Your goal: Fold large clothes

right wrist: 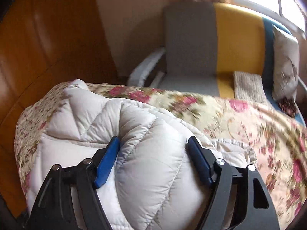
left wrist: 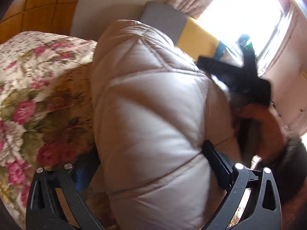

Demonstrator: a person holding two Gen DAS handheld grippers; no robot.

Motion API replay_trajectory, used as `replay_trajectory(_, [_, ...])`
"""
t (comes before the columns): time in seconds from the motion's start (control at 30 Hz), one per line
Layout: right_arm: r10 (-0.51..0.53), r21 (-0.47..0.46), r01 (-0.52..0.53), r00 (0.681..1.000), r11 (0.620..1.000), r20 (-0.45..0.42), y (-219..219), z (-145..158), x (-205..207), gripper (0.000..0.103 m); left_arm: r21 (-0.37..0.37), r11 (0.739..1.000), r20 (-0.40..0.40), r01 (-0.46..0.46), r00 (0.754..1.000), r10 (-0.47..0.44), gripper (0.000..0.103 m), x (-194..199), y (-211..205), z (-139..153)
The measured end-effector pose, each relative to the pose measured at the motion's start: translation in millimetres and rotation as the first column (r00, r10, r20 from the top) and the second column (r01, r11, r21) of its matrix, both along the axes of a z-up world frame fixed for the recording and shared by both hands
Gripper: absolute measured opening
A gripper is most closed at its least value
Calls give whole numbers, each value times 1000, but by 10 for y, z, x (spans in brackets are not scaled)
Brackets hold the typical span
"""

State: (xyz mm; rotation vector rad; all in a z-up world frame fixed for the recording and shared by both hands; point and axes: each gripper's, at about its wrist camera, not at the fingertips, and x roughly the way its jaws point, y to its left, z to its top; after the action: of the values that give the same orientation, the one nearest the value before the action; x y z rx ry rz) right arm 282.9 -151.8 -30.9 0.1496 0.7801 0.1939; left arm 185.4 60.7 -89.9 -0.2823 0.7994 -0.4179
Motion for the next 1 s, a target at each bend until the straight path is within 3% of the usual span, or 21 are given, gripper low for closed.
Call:
replay_trajectory(0.23, [-77,-10,76,997,997,-25,-201,-346,170,81,30,999,27,30,999,-30,100,83,-251,-121])
replay_trajectory(0.4, [-70,-7,70,998,998,-5,-220,-326,89,87,10,1000,-43,17,999,-17,100,14,-188,-73])
replay_trajectory(0.47, [-77,-17,77,997,997,0,-212,-277,19,100,14,1000,-46,-7,999,8,100,-93,-128,-13])
replay_trajectory(0.77, [-92,-15,95,985,995,149,-254,199,-950,101,177,981,157,-84,986,56,100,-792,-71,282])
replay_trajectory(0.87, [-114,12,113,983,993,145,-305,173,-1291,101,178,980,166,-91,984,61,100,-919,-64,295])
replay_trajectory(1.0, [-131,-39,139,977,990,167,-279,112,-1733,101,175,974,138,-142,983,118,100,-1069,-28,270])
